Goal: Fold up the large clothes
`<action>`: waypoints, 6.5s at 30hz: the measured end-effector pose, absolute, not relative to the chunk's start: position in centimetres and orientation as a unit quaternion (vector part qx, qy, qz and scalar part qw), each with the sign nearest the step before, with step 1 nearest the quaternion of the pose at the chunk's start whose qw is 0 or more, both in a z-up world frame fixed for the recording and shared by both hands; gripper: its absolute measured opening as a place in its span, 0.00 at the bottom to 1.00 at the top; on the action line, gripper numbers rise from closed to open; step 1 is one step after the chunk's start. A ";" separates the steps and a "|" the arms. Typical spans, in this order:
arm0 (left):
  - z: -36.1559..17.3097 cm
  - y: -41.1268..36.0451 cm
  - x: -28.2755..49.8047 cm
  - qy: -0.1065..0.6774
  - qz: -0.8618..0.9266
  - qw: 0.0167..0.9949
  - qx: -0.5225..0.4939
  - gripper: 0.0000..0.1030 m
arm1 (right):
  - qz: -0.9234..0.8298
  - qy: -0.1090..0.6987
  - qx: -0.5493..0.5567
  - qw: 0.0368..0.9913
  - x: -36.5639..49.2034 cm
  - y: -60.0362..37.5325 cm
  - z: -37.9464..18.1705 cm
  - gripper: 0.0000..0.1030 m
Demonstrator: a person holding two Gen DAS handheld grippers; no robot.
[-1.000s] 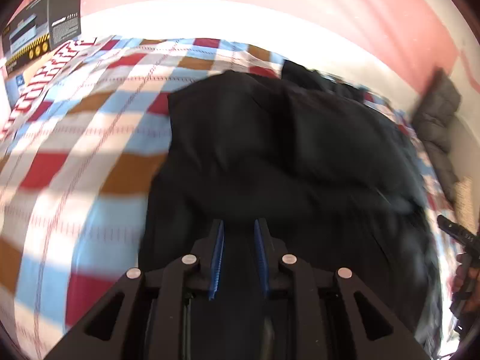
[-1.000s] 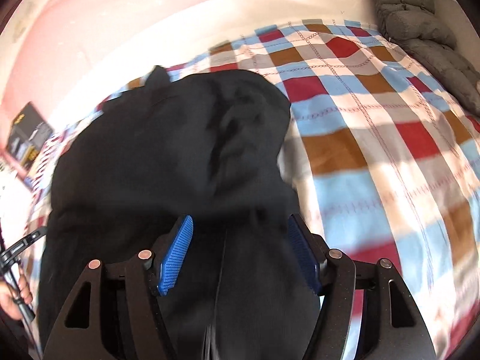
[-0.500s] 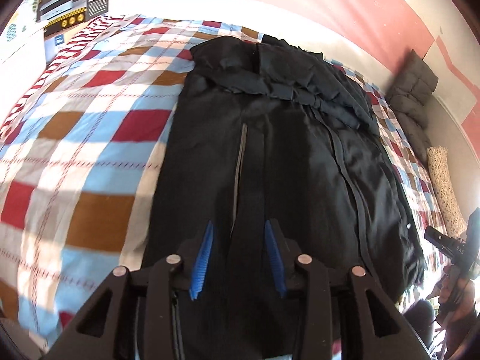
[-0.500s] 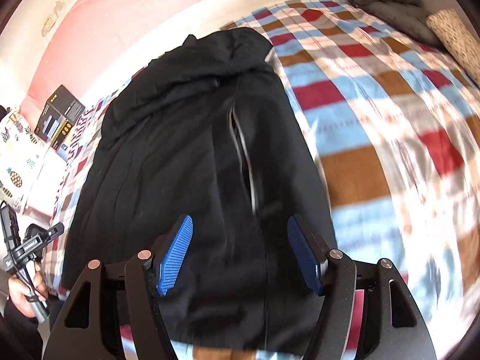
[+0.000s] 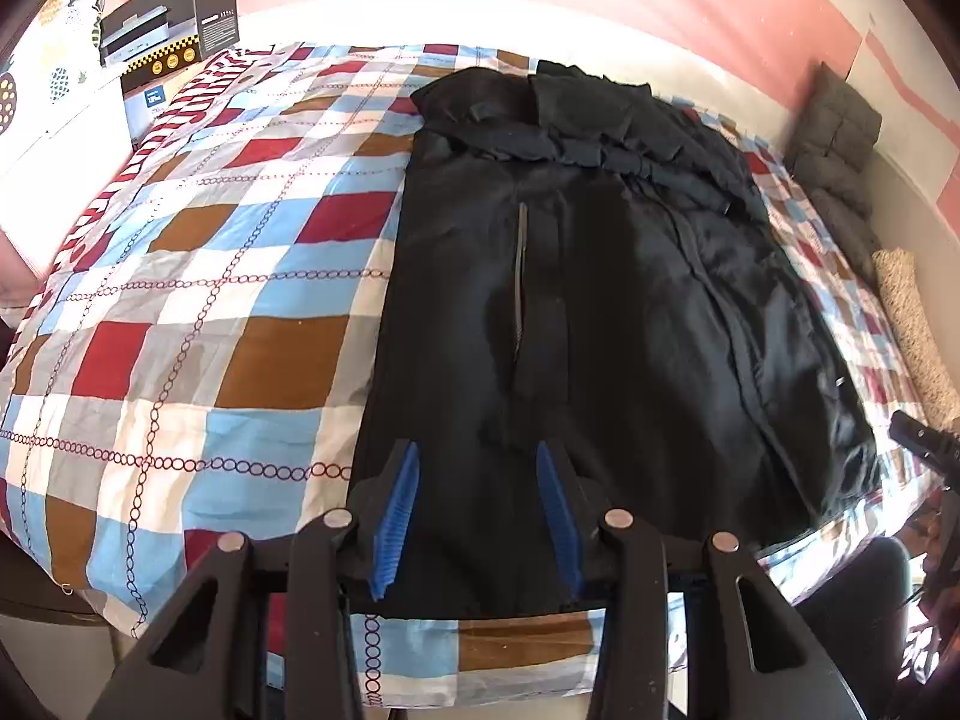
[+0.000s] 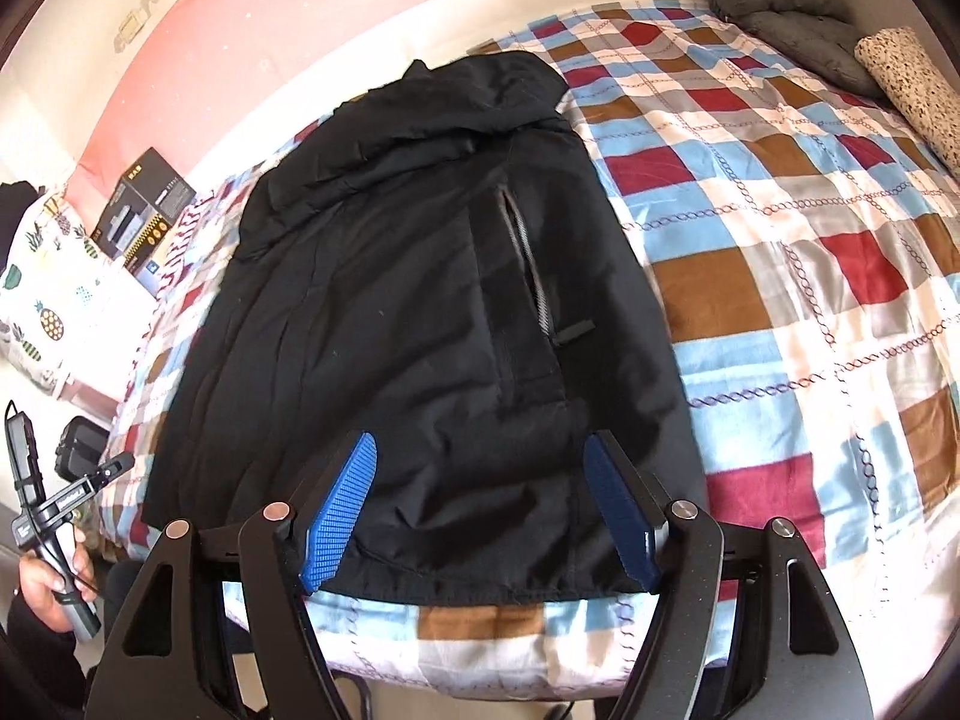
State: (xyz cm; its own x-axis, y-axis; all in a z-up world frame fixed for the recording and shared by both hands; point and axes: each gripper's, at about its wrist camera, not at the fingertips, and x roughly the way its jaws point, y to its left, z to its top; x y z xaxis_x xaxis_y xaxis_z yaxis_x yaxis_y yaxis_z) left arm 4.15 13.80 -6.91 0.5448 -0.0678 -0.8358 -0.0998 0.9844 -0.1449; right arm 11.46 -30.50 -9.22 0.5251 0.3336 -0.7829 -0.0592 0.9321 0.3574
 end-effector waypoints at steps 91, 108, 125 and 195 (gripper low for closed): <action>7.9 21.7 17.2 0.317 -0.080 0.900 -0.286 0.15 | 0.229 0.365 0.292 0.854 23.9 -35.1 6.0 0.21; -1.9 22.1 37.8 0.416 -0.015 0.864 -0.283 0.16 | 0.126 0.453 0.332 0.817 44.2 -33.8 -3.8 0.23; -4.4 23.8 42.6 0.401 -0.040 0.832 -0.382 0.63 | 0.159 0.433 0.411 0.786 49.2 -33.4 -6.2 0.75; -5.1 17.3 40.3 0.386 0.000 0.914 -0.128 0.70 | 0.045 0.404 0.085 0.910 44.9 -27.2 -6.2 0.74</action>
